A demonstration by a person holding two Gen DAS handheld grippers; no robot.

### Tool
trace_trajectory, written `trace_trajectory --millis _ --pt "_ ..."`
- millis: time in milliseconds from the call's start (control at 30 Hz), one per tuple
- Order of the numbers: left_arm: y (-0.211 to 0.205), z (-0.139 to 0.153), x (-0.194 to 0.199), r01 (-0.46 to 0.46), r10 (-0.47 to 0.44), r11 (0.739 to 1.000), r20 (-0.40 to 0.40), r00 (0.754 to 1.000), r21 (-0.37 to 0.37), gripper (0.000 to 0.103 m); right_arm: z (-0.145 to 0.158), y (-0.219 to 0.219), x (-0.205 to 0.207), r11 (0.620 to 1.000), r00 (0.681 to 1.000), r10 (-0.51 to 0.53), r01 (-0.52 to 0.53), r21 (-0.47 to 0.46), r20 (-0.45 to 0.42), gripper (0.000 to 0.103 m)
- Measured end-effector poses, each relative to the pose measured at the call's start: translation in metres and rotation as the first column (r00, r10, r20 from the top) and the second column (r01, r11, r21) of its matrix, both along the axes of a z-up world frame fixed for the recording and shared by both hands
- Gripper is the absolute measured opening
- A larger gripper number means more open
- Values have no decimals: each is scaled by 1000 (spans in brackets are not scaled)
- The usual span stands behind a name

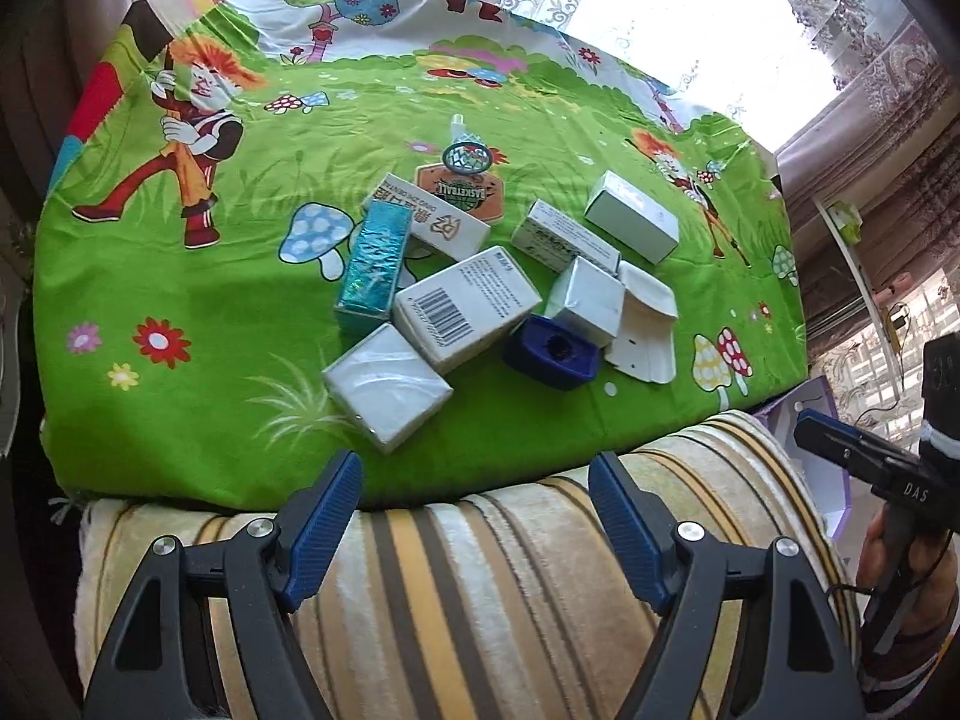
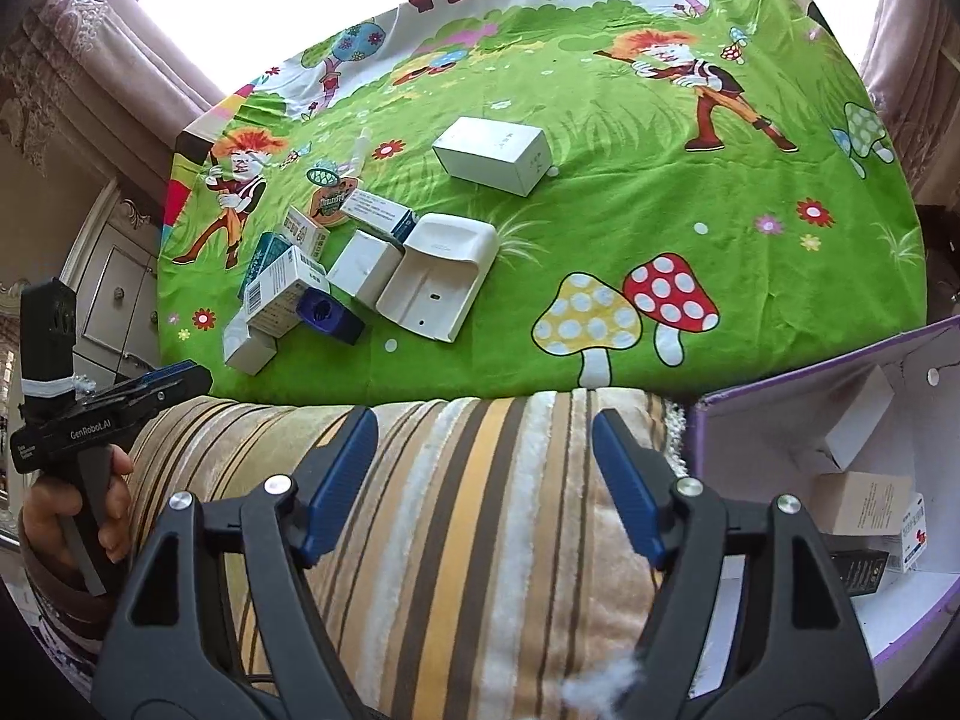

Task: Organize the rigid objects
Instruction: 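Move both open grippers back over the boxes on the bedspread, then grasp the silver-wrapped box with the left gripper while the right grasps the white holder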

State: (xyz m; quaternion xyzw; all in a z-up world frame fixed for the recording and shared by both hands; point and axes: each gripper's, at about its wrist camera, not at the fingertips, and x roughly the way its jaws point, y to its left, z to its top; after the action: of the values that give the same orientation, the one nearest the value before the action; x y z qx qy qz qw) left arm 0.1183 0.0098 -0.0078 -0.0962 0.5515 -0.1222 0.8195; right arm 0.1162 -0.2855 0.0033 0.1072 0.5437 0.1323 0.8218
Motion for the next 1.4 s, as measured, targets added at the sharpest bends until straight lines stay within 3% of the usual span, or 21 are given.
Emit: trace_trajectory --millis 233,400,533,633,767,1400 --pt "8 -15 21 71 -68 991 -37 997 114 79 -17 17 27 1000 998 -3 4 13 -60 78" --pt "-6 -24 32 175 -170 960 -43 985 220 79 -30 27 45 1000 994 -20 22 19 -105 78" --pt "-13 -31 38 212 -208 941 -43 977 264 79 -38 39 59 1000 992 -8 7 -8 -126 79" --pt "-14 -33 41 221 -218 940 -39 975 261 77 -44 48 70 1000 990 5 -7 -14 -142 79" --pt "-13 -36 41 231 -227 940 -47 973 251 60 -52 56 82 1000 987 -7 3 -25 -160 80" --pt "-19 -22 31 192 -195 970 4 981 151 59 -71 72 117 990 980 -112 96 -100 -166 87"
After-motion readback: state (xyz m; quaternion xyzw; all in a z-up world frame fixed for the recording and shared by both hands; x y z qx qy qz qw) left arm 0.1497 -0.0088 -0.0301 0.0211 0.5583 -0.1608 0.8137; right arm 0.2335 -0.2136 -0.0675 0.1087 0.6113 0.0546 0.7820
